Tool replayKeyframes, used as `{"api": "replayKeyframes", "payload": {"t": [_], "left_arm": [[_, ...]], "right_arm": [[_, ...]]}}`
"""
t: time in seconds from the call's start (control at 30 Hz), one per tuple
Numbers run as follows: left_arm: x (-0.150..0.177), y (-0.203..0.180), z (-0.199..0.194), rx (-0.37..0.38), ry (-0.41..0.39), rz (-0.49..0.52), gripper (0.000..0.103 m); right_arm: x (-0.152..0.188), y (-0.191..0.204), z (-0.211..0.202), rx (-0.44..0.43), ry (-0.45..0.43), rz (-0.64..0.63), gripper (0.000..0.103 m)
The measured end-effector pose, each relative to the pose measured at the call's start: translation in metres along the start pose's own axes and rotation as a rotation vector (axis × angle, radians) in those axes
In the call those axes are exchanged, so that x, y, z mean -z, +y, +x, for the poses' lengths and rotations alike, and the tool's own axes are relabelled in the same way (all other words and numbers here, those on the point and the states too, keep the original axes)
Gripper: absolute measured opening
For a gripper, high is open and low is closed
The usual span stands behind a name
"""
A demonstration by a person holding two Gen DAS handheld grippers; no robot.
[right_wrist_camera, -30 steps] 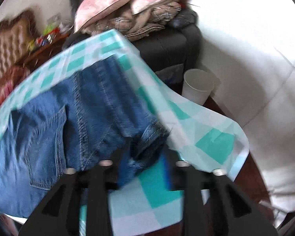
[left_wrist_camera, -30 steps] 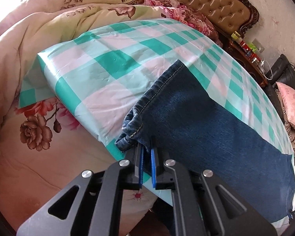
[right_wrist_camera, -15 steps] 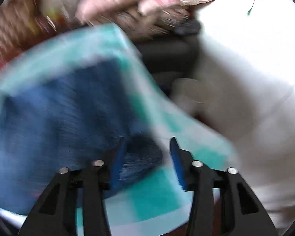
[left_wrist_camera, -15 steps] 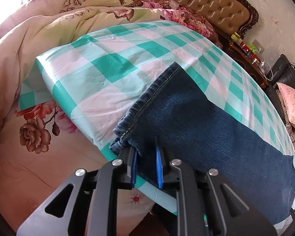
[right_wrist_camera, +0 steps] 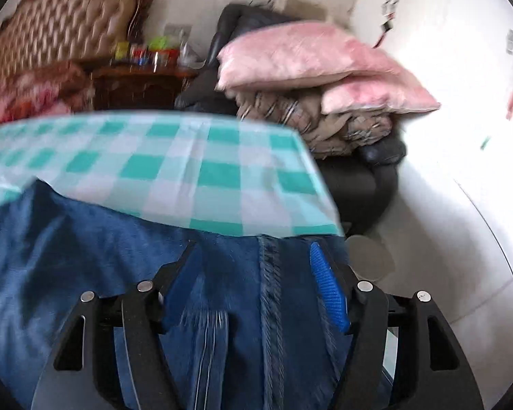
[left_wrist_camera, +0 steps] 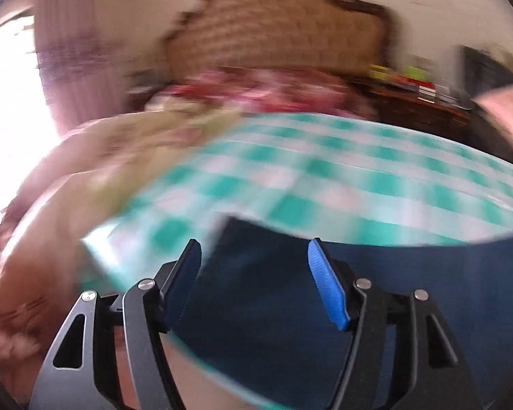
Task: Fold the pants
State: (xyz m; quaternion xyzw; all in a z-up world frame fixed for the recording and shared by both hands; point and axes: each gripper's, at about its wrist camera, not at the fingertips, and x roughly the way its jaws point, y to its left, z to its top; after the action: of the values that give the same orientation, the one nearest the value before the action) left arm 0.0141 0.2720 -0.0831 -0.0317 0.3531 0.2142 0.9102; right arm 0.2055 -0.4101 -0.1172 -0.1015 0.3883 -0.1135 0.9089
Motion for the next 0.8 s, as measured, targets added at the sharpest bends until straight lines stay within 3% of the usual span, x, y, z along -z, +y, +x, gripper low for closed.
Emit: {"api": "replayKeyframes", "payload": {"t": [0.03, 0.13, 0.23, 0.3, 0.37, 0.43, 0.5, 0.57, 0.6, 0.67, 0.7, 0.73, 0.8], "left_arm": [[-0.002, -0.021, 0.002, 0.119, 0.041, 0.029, 0.064], [-0.007, -0.077, 0.007, 0.353, 0.091, 0.099, 0.041], [-0.010, -0.141, 0.024, 0.502, 0.141, 0.207, 0.019], [-0.007, -0.169, 0.042, 0.539, 0.199, 0.256, 0.016], [-0.005, -0.182, 0.069, 0.515, 0.264, 0.264, 0.013], [-0.008, -0.175, 0.079, 0.485, 0.269, 0.211, 0.012], [-0.010, -0.162, 0.089, 0.408, 0.270, 0.170, 0.008], [-0.013, -0.152, 0.096, 0.426, 0.279, 0.110, 0.002], [-0.014, -0.149, 0.098, 0.400, 0.277, 0.101, 0.002], [-0.016, -0.138, 0.094, 0.276, 0.249, 0.076, 0.003], [-0.016, -0.128, 0.087, 0.274, 0.229, 0.029, 0.004], [-0.017, -0.125, 0.079, 0.285, 0.215, 0.008, 0.010], [-0.010, -0.119, 0.050, 0.295, 0.165, -0.005, 0.031]], "right_arm": [[0.002, 0.000, 0.012, 0.035, 0.027, -0.006, 0.063], [0.007, -0.003, 0.026, 0.044, 0.035, 0.015, 0.065], [0.013, 0.007, 0.023, 0.134, 0.024, -0.030, 0.065], [0.013, 0.004, 0.023, 0.128, 0.025, -0.018, 0.065], [0.014, 0.001, 0.017, 0.128, 0.016, -0.004, 0.065], [0.013, 0.002, -0.008, 0.152, -0.030, 0.009, 0.065], [0.006, 0.014, -0.038, 0.061, -0.082, 0.029, 0.067], [-0.002, 0.047, -0.071, -0.120, -0.114, -0.012, 0.070], [-0.006, 0.076, -0.091, -0.231, -0.136, -0.060, 0.072], [-0.006, 0.131, -0.124, -0.415, -0.173, -0.155, 0.081], [-0.005, 0.151, -0.133, -0.476, -0.177, -0.184, 0.082], [-0.004, 0.175, -0.140, -0.534, -0.175, -0.213, 0.084], [-0.001, 0.223, -0.146, -0.608, -0.151, -0.265, 0.085]]}}
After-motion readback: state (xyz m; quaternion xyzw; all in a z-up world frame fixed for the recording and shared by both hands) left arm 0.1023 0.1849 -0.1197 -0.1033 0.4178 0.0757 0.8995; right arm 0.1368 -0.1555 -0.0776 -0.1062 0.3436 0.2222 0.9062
